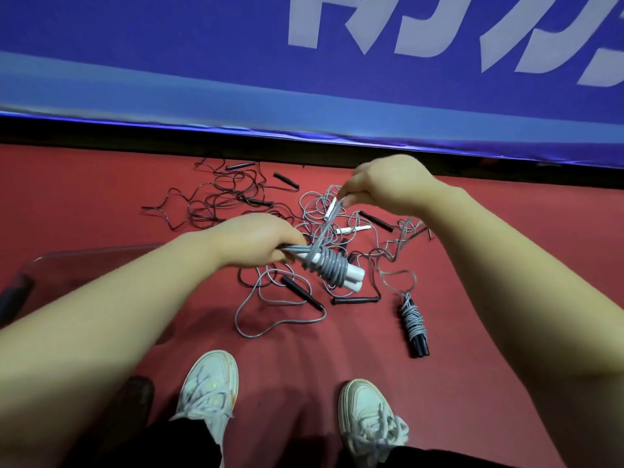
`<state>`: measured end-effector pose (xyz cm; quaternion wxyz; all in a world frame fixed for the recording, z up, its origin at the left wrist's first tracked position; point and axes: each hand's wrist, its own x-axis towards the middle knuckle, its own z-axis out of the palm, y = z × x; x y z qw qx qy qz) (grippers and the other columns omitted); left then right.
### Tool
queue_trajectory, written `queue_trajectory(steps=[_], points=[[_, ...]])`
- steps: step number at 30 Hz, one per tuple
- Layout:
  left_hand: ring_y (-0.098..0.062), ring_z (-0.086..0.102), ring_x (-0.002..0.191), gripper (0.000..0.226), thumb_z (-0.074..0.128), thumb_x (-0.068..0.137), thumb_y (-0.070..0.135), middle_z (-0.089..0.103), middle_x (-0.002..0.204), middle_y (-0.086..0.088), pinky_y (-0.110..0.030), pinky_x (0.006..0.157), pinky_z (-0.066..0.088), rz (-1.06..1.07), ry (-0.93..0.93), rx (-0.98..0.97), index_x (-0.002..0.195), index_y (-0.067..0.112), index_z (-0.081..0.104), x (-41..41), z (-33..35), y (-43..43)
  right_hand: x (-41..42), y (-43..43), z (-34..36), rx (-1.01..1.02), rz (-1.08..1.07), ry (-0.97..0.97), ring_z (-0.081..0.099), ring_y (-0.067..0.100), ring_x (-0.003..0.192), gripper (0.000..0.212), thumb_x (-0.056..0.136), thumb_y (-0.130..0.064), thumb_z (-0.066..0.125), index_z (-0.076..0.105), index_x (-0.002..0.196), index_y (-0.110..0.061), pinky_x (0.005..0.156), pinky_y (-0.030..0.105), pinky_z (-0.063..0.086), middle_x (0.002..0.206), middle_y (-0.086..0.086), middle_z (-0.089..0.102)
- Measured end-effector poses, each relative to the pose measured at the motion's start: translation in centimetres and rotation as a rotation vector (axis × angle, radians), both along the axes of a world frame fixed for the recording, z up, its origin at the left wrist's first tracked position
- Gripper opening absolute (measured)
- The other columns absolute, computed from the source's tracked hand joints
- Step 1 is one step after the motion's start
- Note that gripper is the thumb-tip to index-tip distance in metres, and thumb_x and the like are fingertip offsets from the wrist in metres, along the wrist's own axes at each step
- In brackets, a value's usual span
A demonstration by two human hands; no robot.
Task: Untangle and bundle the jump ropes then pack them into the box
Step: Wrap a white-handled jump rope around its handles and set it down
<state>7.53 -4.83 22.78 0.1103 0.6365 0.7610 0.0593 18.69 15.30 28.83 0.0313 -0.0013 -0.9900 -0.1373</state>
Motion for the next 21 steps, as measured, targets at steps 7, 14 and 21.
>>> queue_trajectory(steps=[7, 14, 21], points=[[-0.011, 0.055, 0.071, 0.011, 0.066, 0.087, 0.023, 0.062, 0.078, 0.007, -0.028, 0.069, 0.042, 0.096, -0.212, 0.226, 0.096, 0.017, 0.065, 0.6, 2.8, -0.3, 0.0, 0.5, -4.2, -0.291, -0.070, 0.091, 0.059, 0.035, 0.097, 0.027, 0.093, -0.020, 0.048, 0.059, 0.111, -0.002, 0.074, 0.037, 0.042, 0.105, 0.018, 0.063], [-0.011, 0.049, 0.055, 0.012, 0.059, 0.092, 0.017, 0.060, 0.067, 0.007, -0.027, 0.054, 0.039, 0.267, -0.562, 0.424, 0.082, 0.021, 0.053, 0.3, 3.3, -0.2, -1.6, -3.2, -6.7, -0.884, -0.177, 0.070, 0.039, 0.015, 0.065, 0.016, 0.100, -0.010, 0.037, 0.049, 0.090, -0.014, 0.060, 0.024, 0.032, 0.070, -0.003, 0.041], [-0.003, 0.040, 0.048, 0.013, 0.050, 0.096, 0.006, 0.053, 0.071, 0.000, -0.012, 0.043, 0.031, 0.294, -0.940, 0.525, 0.087, 0.014, 0.049, 0.3, 4.0, -0.9, -2.4, -1.9, -4.3, -1.099, -0.229, 0.411, 0.037, 0.004, 0.056, 0.027, 0.099, -0.015, 0.039, 0.042, 0.074, -0.023, 0.055, 0.020, 0.032, 0.066, -0.005, 0.043]])
